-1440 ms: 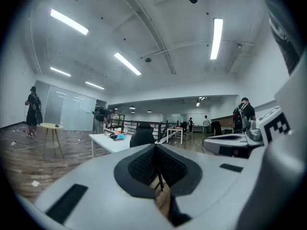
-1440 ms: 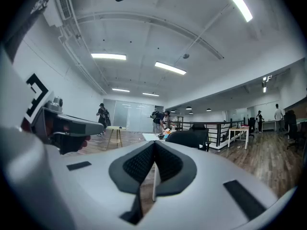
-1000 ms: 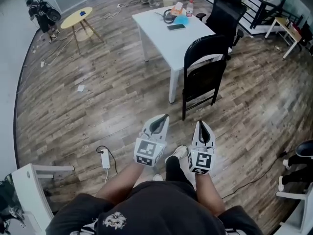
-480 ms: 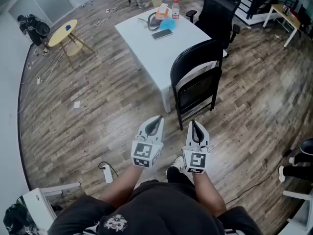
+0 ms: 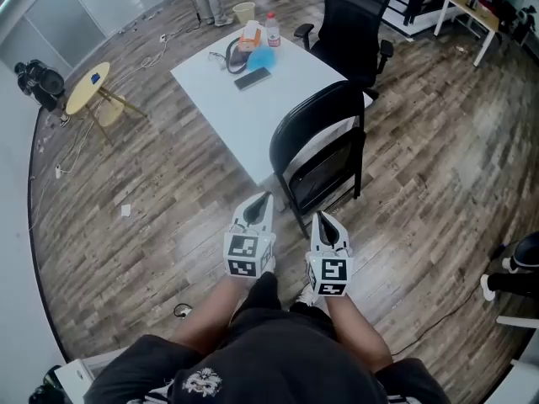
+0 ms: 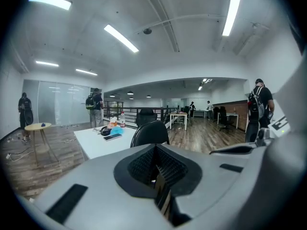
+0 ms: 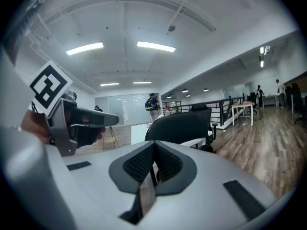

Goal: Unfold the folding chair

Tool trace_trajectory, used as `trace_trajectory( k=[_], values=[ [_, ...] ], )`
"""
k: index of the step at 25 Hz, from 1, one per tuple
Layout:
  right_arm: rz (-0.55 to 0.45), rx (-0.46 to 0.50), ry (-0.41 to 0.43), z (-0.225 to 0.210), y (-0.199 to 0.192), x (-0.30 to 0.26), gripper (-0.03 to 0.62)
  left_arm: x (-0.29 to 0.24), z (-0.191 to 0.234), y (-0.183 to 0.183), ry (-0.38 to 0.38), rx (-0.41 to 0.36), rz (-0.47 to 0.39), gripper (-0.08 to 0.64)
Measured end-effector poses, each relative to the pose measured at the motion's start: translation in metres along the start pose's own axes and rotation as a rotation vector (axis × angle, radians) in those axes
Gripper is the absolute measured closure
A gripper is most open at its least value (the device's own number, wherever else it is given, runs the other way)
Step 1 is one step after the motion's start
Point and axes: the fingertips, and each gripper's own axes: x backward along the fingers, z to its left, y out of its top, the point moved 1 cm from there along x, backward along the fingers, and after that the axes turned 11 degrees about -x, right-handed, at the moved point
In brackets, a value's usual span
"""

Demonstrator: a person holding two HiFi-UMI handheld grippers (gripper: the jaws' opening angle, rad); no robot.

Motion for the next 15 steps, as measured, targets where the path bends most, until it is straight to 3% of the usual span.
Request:
trace_trajectory(
  k=[4,15],
  values=[
    [0.053,-0.083,-0.054,-0.016,-0.009,-0.043,0.577,-0.049,0.023,0.011,-0.025,-0.011,0.004,0.555],
    [0.076,-0.141,-0.366,-0.086,0.005,-0.173,0.577,-0.19,0.097,0.035,-0.177,-0.114,0.102,0.554]
  ],
)
